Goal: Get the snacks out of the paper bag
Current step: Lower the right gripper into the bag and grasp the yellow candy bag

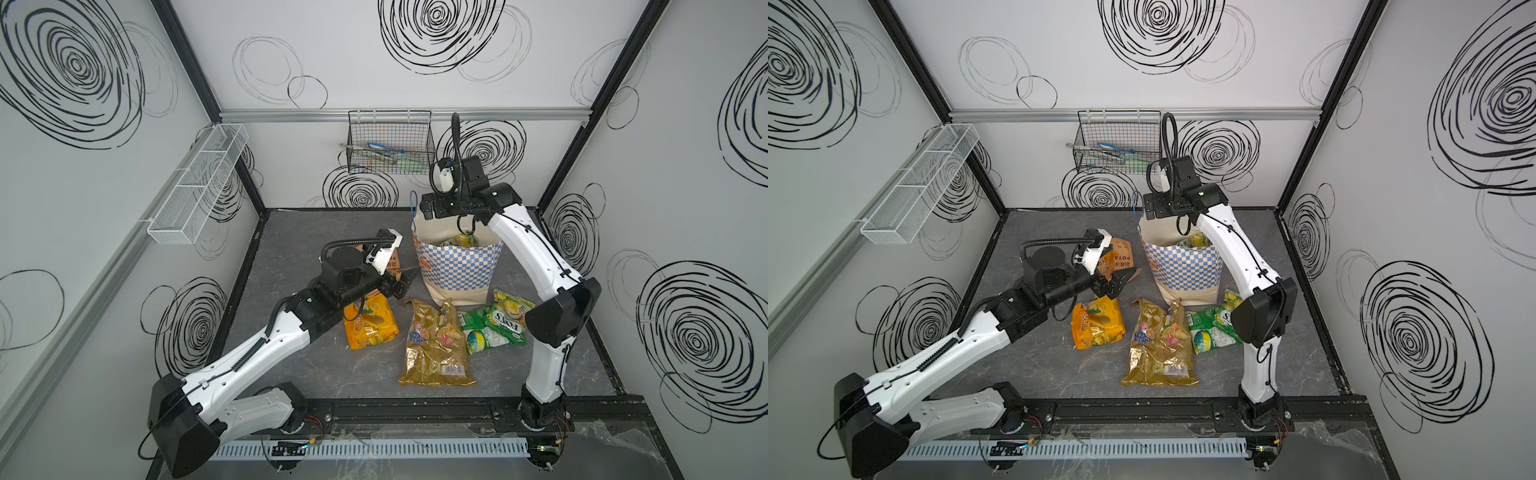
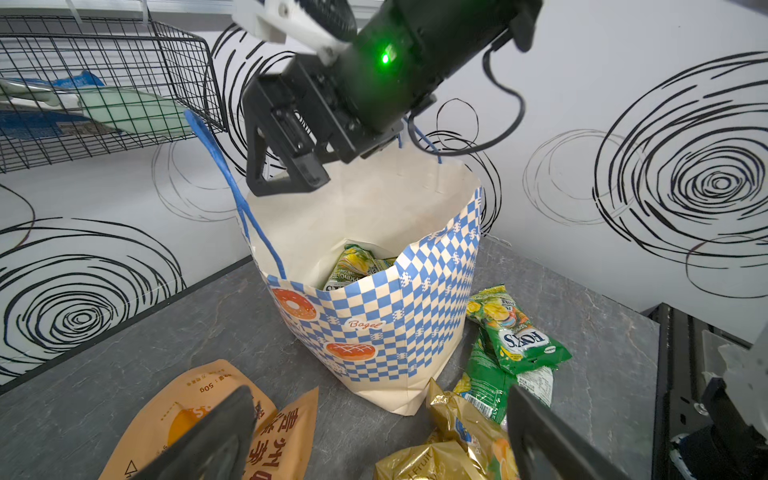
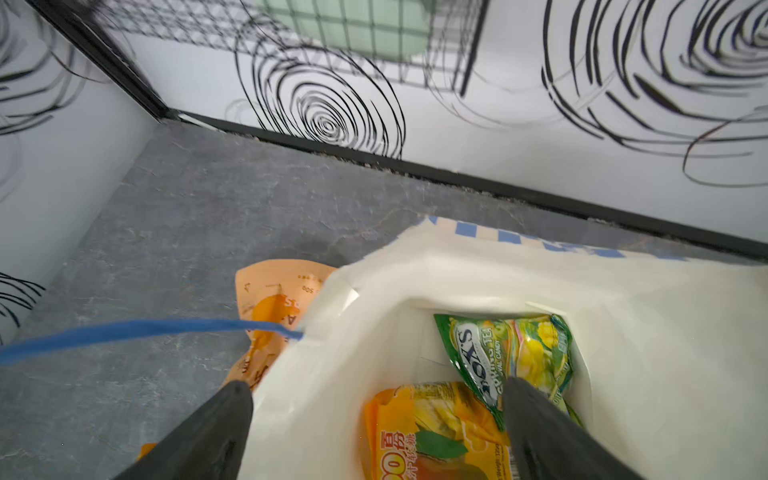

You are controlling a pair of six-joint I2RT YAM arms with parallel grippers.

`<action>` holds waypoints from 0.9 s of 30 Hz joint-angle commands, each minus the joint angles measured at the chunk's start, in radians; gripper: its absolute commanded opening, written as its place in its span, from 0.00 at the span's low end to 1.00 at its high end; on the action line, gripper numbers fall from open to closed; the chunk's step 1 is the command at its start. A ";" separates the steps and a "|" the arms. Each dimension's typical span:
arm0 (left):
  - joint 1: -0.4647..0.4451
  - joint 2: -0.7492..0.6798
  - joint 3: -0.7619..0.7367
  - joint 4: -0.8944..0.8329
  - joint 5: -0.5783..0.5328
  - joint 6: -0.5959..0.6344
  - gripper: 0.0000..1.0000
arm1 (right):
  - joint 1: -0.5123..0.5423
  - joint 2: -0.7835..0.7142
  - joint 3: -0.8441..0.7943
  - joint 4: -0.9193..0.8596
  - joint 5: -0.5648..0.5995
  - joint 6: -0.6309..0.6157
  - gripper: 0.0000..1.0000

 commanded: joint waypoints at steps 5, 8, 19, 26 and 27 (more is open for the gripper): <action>0.003 -0.039 0.005 0.055 0.007 0.000 0.96 | -0.040 0.116 0.021 -0.105 -0.082 -0.017 1.00; 0.002 -0.041 0.004 0.055 0.008 0.000 0.96 | -0.044 0.159 0.020 -0.130 -0.108 -0.008 0.99; 0.002 -0.039 0.002 0.059 0.013 -0.002 0.96 | -0.043 0.203 -0.150 -0.101 -0.096 0.032 1.00; 0.001 -0.037 0.002 0.059 0.012 0.000 0.96 | -0.053 0.225 -0.237 -0.052 -0.097 0.053 0.99; 0.001 -0.038 0.002 0.059 0.012 0.000 0.96 | -0.053 0.222 -0.258 -0.041 -0.090 0.058 0.99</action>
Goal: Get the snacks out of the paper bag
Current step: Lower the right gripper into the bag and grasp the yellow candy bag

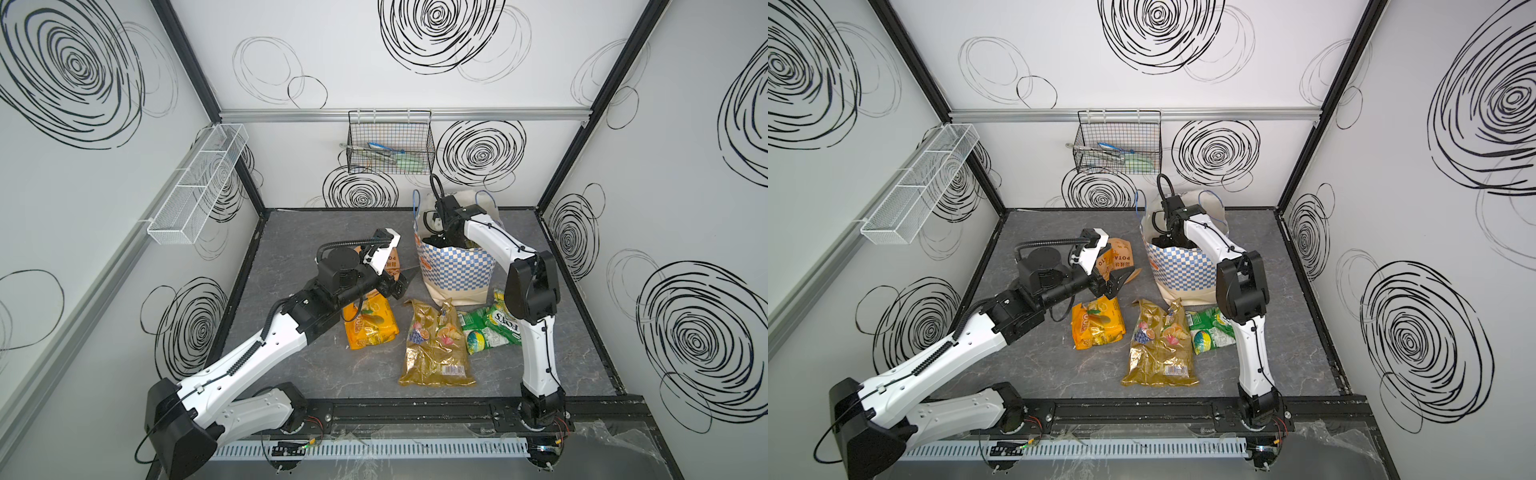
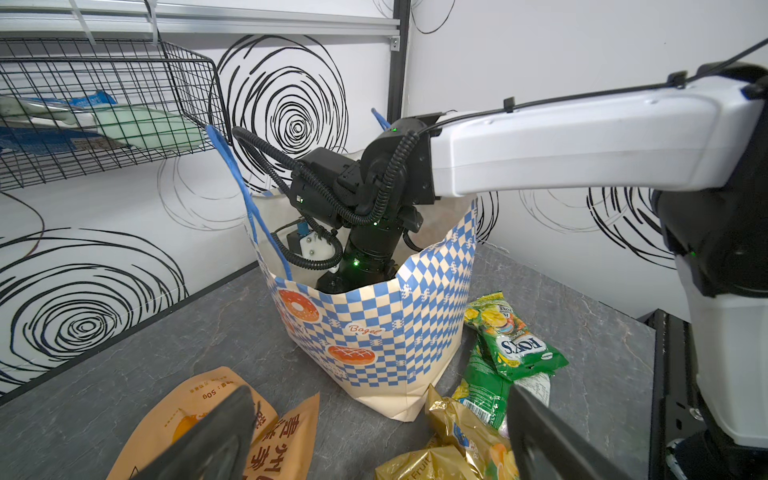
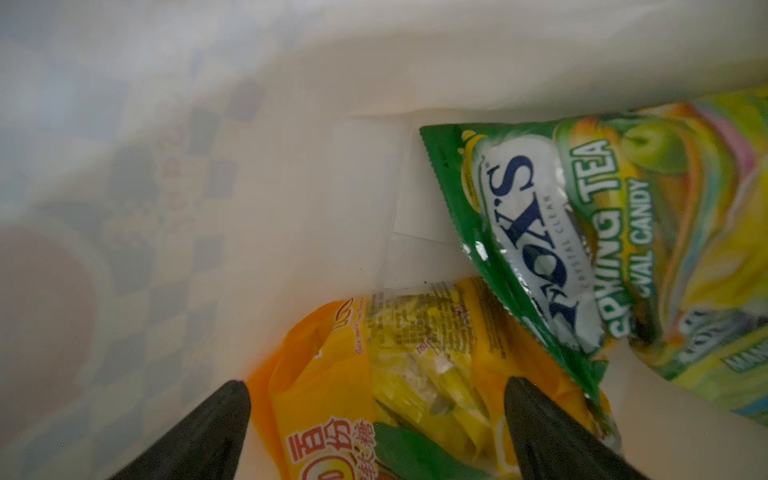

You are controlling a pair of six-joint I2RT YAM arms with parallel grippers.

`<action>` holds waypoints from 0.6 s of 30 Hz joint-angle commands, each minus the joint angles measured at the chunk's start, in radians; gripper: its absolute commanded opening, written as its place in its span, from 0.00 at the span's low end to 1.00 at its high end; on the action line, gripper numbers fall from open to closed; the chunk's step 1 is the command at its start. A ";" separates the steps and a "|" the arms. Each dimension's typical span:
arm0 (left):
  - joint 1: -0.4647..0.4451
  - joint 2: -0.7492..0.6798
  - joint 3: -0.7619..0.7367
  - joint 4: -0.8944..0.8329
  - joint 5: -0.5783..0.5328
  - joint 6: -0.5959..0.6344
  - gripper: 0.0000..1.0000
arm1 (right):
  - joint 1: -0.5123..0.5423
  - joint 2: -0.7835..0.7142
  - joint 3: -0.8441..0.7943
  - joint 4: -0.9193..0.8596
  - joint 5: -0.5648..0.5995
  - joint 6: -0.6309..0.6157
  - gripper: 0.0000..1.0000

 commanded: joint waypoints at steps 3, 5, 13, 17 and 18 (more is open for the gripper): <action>0.000 -0.016 0.000 0.058 0.010 -0.002 0.96 | -0.003 -0.018 -0.104 0.066 -0.006 0.027 0.98; 0.001 -0.015 0.000 0.060 0.013 -0.003 0.96 | -0.003 -0.023 -0.138 0.083 -0.014 0.031 0.98; 0.001 -0.015 -0.001 0.060 0.015 -0.004 0.96 | 0.005 -0.042 -0.302 0.163 -0.066 0.054 1.00; 0.001 -0.011 0.000 0.060 0.019 -0.005 0.96 | 0.010 -0.045 -0.353 0.176 -0.069 0.062 0.95; 0.001 -0.012 0.000 0.060 0.019 -0.005 0.96 | 0.016 -0.053 -0.362 0.173 -0.063 0.061 0.94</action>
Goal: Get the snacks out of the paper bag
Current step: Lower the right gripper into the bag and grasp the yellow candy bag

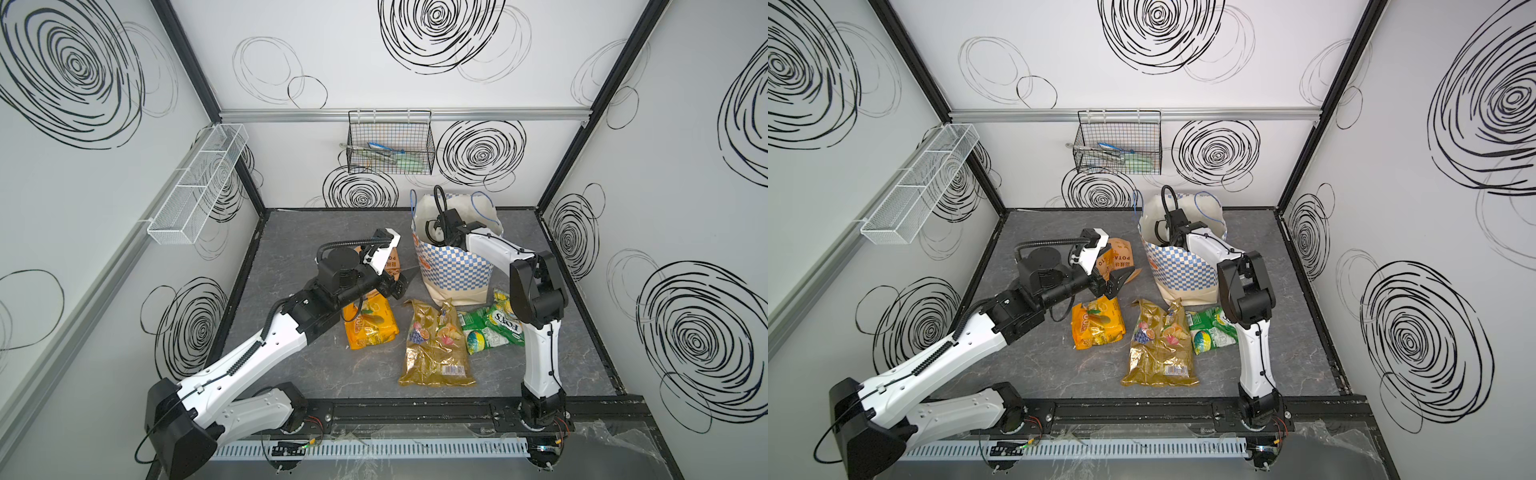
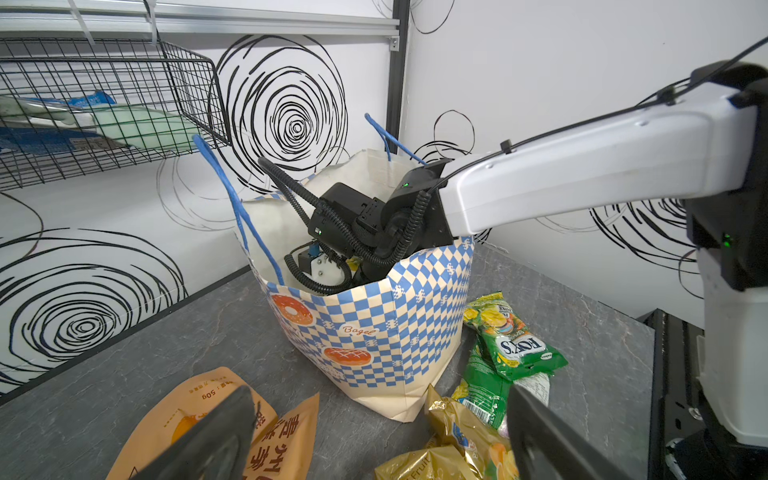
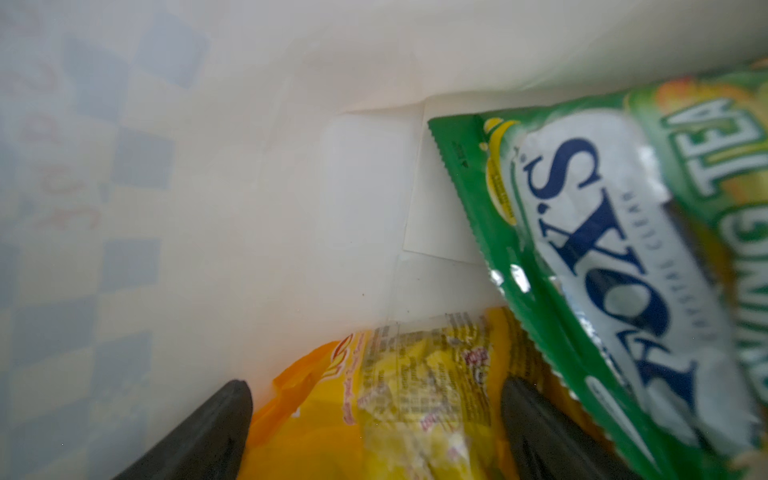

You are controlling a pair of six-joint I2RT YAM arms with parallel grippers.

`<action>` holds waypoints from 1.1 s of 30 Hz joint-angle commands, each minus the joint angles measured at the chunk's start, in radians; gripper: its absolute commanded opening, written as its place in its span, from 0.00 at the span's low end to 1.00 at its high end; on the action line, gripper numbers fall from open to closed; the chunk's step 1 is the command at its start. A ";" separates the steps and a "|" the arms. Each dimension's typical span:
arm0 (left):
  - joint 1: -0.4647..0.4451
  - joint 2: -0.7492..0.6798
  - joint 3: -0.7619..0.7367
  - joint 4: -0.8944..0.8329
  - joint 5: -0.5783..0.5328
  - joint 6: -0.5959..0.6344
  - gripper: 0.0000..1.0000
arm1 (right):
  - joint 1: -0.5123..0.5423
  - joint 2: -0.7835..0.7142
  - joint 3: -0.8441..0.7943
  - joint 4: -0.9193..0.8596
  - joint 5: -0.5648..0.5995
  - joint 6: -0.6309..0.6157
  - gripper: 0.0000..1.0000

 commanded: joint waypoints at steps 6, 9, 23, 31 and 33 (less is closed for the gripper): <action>0.001 -0.006 0.000 0.061 0.019 -0.007 0.96 | 0.030 -0.021 -0.019 -0.187 0.090 -0.006 0.97; 0.001 -0.007 0.000 0.060 0.017 -0.007 0.96 | 0.017 -0.020 -0.018 -0.190 0.078 -0.014 0.94; 0.001 -0.002 0.002 0.060 0.015 -0.005 0.96 | 0.009 -0.027 -0.001 -0.140 0.008 -0.006 0.19; 0.001 -0.003 0.002 0.057 0.011 -0.002 0.96 | 0.005 -0.061 0.116 -0.124 -0.025 0.007 0.00; 0.001 -0.003 0.002 0.057 0.010 -0.002 0.96 | 0.006 -0.072 0.135 -0.106 -0.022 0.015 0.00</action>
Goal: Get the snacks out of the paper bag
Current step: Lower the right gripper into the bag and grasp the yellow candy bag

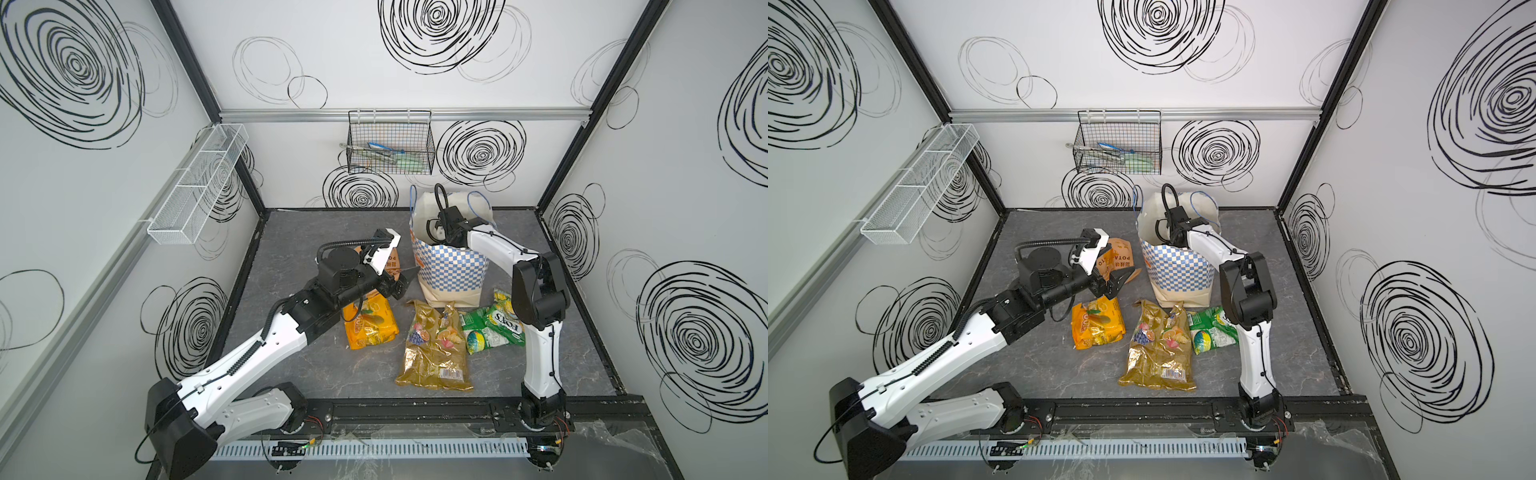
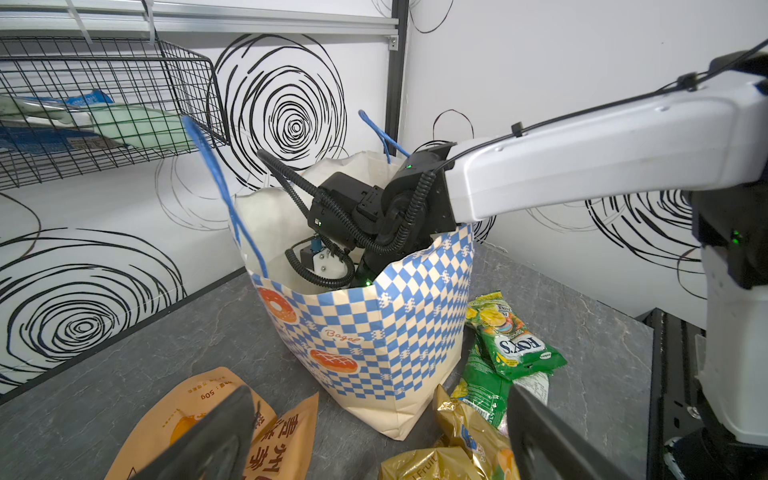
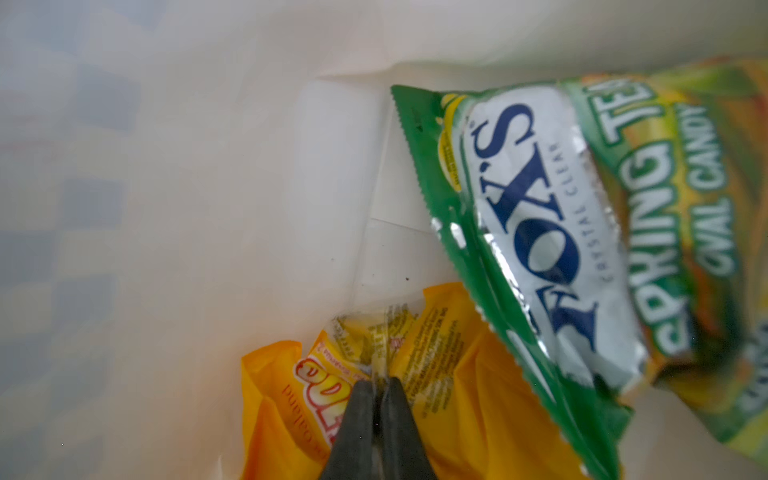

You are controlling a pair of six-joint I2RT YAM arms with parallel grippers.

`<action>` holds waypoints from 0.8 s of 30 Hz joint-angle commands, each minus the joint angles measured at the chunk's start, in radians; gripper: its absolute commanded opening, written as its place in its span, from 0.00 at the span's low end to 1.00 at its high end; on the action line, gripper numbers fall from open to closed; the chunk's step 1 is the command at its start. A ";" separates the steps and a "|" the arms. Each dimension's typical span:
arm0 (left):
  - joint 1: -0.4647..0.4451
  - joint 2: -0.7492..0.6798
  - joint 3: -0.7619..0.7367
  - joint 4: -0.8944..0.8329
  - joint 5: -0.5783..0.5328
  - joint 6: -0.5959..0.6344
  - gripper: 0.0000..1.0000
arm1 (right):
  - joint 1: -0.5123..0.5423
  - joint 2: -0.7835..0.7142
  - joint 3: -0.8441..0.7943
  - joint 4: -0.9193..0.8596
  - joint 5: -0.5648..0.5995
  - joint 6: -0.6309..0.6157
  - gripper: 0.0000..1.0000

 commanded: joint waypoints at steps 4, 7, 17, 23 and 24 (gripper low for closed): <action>0.001 -0.006 0.002 0.055 0.007 -0.001 0.96 | -0.005 -0.066 0.110 0.010 -0.018 0.033 0.00; 0.001 -0.008 0.002 0.055 0.006 0.000 0.96 | -0.012 -0.083 0.131 0.036 -0.020 0.039 0.00; 0.000 -0.011 0.003 0.055 0.007 -0.001 0.96 | -0.043 -0.164 0.126 0.145 -0.083 0.070 0.00; 0.001 -0.012 0.004 0.055 0.008 0.000 0.96 | -0.042 -0.209 0.122 0.180 -0.092 0.071 0.00; 0.000 -0.012 0.002 0.055 0.008 0.000 0.96 | -0.041 -0.217 0.117 0.192 -0.091 0.071 0.00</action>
